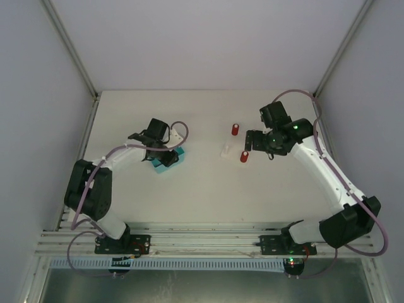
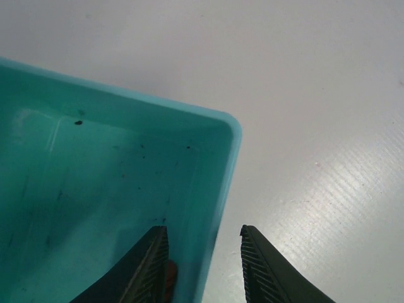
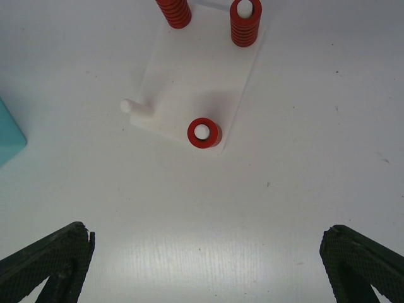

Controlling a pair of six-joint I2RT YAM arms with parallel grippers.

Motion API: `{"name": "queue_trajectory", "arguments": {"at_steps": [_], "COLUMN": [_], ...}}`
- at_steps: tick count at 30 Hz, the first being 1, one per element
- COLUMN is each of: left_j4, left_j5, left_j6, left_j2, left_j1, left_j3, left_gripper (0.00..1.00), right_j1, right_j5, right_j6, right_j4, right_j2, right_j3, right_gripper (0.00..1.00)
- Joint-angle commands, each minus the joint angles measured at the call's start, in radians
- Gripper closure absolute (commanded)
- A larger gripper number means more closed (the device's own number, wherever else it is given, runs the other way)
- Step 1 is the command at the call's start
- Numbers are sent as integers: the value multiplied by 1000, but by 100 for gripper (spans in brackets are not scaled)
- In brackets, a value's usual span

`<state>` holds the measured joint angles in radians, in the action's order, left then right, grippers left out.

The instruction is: Install the large spring

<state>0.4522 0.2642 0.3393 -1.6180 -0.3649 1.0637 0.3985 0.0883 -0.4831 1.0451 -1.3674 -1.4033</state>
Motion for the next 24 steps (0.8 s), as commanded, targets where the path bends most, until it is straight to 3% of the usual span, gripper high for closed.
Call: {"name": "queue_trajectory", "arguments": {"at_steps": [1, 14, 24], "left_j4": [-27, -95, -134], "left_j5": [-33, -94, -86], "left_j6": [-43, -237, -436], "left_j2": [-19, -60, -117], "left_j1": [-30, -31, -33], "left_j3": [-8, 13, 75], "left_gripper": [65, 97, 100], "right_j1": [2, 2, 2], "right_j5": [12, 23, 23], "right_j6": [-12, 9, 8], "right_j4": [6, 17, 13], "right_j2": [34, 37, 30], "right_j3": [0, -16, -13], "right_gripper": [1, 1, 1]}}
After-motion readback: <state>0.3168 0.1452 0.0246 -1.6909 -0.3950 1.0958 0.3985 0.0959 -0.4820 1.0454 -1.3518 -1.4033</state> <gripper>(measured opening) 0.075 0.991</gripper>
